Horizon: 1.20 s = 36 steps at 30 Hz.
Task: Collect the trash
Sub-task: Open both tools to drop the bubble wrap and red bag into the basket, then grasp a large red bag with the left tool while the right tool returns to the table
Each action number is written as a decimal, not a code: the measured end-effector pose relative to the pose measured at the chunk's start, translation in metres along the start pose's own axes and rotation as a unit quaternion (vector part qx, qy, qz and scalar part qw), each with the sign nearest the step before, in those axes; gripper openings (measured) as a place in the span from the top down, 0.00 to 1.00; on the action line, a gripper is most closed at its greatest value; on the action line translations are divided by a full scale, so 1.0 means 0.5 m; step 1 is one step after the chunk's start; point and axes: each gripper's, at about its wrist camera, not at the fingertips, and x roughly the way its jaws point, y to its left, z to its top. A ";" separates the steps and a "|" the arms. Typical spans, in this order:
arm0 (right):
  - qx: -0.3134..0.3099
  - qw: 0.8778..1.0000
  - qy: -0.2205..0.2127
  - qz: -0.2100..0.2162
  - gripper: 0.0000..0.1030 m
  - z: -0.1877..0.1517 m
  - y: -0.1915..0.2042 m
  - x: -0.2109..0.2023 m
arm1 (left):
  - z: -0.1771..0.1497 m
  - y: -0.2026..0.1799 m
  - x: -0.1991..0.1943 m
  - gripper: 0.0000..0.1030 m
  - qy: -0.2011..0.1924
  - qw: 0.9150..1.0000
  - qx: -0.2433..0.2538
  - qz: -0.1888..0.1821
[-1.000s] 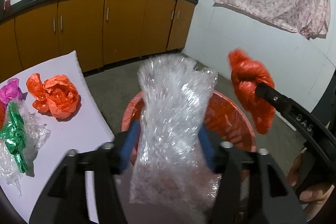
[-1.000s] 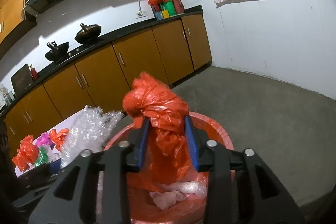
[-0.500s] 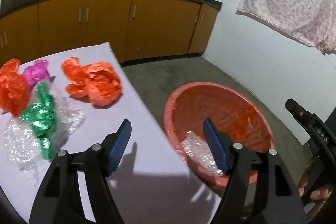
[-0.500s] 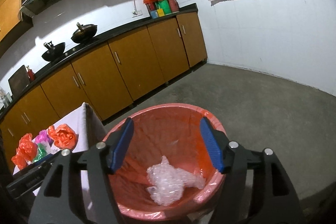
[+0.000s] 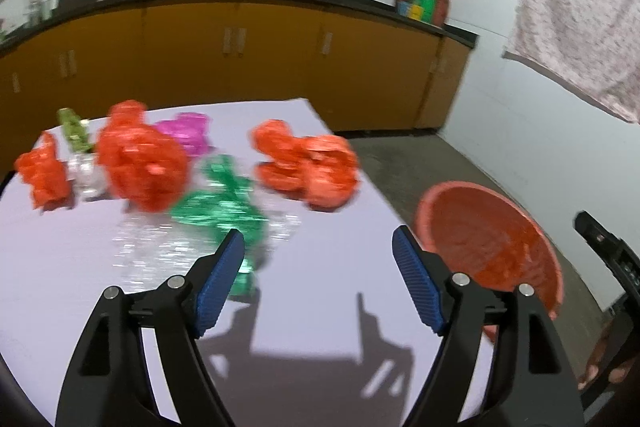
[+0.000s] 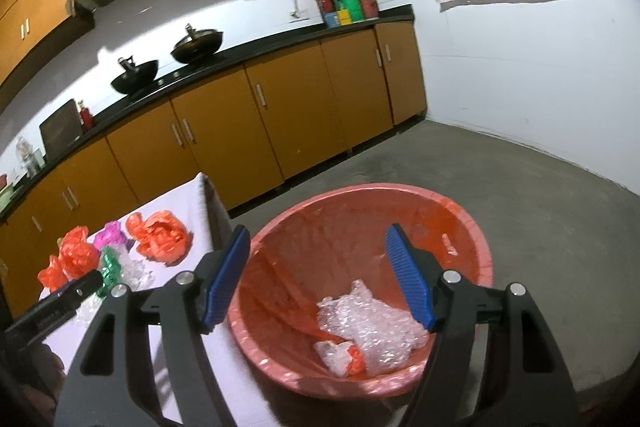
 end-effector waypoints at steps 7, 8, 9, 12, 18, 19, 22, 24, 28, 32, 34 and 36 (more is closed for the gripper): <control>-0.022 1.000 0.009 0.012 0.33 -0.006 0.040 0.002 | 0.038 0.114 -0.003 0.13 -0.028 0.995 -0.046 0.079; -0.025 1.000 0.010 0.013 0.33 -0.008 0.044 0.003 | 0.052 0.138 0.001 0.13 -0.032 0.993 -0.061 0.093; -0.028 0.999 0.011 0.014 0.33 -0.009 0.048 0.004 | 0.062 0.153 0.004 0.12 -0.035 0.992 -0.071 0.101; -0.036 0.999 0.015 0.016 0.33 -0.013 0.056 0.010 | 0.088 0.198 0.021 0.11 -0.033 0.988 -0.099 0.116; -0.043 0.999 0.025 0.020 0.33 -0.020 0.071 0.025 | 0.113 0.230 0.075 0.11 -0.006 0.986 -0.103 0.133; -0.044 0.998 0.027 0.021 0.33 -0.020 0.073 0.027 | 0.113 0.228 0.081 0.12 -0.002 0.986 -0.101 0.135; -0.048 0.998 0.030 0.023 0.33 -0.022 0.083 0.033 | 0.111 0.236 0.106 0.15 0.018 0.985 -0.102 0.135; -0.049 0.998 0.031 0.025 0.33 -0.024 0.090 0.036 | 0.105 0.239 0.113 0.22 0.026 0.985 -0.104 0.132; -0.053 0.997 0.035 0.036 0.33 -0.025 0.109 0.042 | 0.091 0.243 0.115 0.51 0.035 0.986 -0.107 0.119; -0.064 0.996 0.038 0.049 0.33 -0.027 0.141 0.044 | 0.087 0.245 0.100 0.67 0.024 0.989 -0.101 0.109; -0.069 0.995 0.038 0.057 0.33 -0.030 0.158 0.044 | 0.085 0.245 0.086 0.71 0.015 0.989 -0.097 0.106; -0.073 0.994 0.040 0.067 0.33 -0.032 0.177 0.045 | 0.083 0.250 0.065 0.72 0.005 0.990 -0.096 0.101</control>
